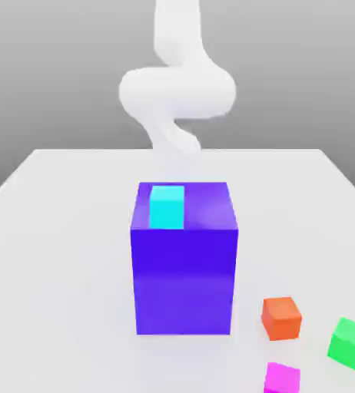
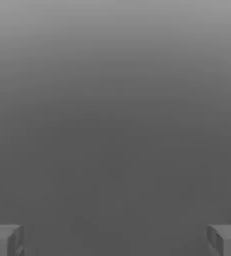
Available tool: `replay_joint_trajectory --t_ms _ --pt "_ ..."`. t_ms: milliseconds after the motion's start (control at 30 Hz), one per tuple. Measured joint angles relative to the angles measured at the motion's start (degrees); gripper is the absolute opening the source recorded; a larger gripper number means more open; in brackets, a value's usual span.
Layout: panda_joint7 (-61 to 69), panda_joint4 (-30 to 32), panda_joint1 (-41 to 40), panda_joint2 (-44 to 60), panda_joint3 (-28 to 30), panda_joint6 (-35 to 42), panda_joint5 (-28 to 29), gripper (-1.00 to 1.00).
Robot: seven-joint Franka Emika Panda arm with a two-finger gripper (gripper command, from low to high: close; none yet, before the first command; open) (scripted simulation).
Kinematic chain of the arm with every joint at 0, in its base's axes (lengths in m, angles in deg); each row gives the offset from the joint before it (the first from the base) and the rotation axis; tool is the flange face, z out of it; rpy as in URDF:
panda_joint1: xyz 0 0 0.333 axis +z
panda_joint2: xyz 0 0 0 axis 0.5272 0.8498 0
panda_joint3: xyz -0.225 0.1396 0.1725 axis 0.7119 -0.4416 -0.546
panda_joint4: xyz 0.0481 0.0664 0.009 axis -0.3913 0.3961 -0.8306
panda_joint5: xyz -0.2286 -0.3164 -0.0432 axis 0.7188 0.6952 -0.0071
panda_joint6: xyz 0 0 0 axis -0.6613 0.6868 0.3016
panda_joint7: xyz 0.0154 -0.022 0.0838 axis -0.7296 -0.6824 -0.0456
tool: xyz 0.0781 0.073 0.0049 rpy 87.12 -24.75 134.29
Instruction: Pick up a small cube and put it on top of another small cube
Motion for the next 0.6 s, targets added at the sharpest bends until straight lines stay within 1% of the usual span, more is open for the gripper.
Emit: replay_joint_trajectory --t_ms 167,367,600 --pt "11.0 0.0 5.9 10.8 3.1 -3.0 -3.1 0.00" --pt "24.0 0.0 11.5 23.3 5.4 -6.6 -7.0 0.00" --pt "38.2 0.0 15.5 37.8 5.0 -10.7 -10.2 0.00"
